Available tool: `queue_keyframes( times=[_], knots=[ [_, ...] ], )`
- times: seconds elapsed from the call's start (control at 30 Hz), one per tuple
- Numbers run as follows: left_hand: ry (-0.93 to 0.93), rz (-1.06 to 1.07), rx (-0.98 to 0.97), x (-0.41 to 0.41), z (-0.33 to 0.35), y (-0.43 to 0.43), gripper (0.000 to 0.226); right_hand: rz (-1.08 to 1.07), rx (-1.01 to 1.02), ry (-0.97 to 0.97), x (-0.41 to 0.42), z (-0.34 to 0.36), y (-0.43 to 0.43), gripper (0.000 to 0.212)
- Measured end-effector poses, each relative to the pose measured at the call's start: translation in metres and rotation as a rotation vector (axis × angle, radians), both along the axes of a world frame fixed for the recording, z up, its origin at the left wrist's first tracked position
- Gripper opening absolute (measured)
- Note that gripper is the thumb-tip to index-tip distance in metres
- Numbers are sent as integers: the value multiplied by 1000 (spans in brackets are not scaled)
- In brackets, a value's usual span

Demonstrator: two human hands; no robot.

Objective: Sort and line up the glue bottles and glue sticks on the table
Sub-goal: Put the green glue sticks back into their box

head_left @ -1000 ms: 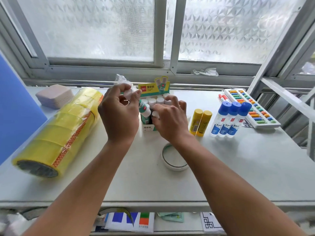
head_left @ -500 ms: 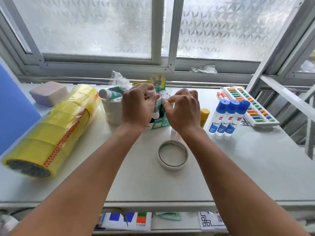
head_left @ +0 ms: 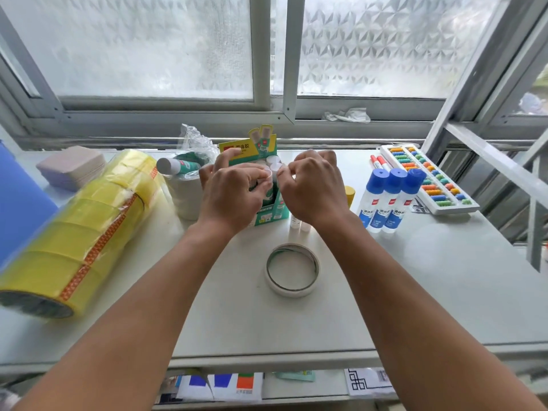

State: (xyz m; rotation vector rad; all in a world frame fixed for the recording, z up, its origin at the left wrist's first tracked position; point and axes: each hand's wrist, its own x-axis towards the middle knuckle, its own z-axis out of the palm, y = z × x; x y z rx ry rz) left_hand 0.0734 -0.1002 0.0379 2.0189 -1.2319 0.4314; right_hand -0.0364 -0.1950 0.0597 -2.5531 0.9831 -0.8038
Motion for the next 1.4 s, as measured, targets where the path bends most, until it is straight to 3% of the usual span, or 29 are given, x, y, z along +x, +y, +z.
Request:
queue_keyframes(
  times=[0.1,0.23,0.3,0.4,0.47,0.57,0.7,0.87,1.0,1.13,1.2,1.4],
  knots=[
    [46,-14,6,6,0,5,11,48,-53,49,-2,-1,-2,28],
    [271,4,-245,1,17,10,13,61,-101,46,1,-2,-2,28],
    [339,54,-238,0,30,16,21,53,-106,46,1,-2,-3,27],
    [194,50,199,0,40,27,33,48,-95,54,1,-2,-5,28],
    [94,19,459,-9,43,31,28,45,-90,54,1,-1,-4,29],
    [-55,130,706,-28,45,26,15,48,-94,55,2,0,-3,27],
    [-92,233,888,-37,31,16,28,49,-94,69,3,2,-3,26],
    [53,220,678,-36,13,21,44,41,-82,64,1,2,-5,28],
    [154,73,370,-34,31,30,69,47,-76,66,2,2,-5,27],
    [160,31,-42,-25,43,15,47,42,-71,60,1,2,-5,26],
    [139,36,-92,-22,34,7,40,40,-66,69,0,2,-6,27],
    [-5,94,35,-13,-8,2,44,58,-48,89,-2,4,-6,29]
  ],
)
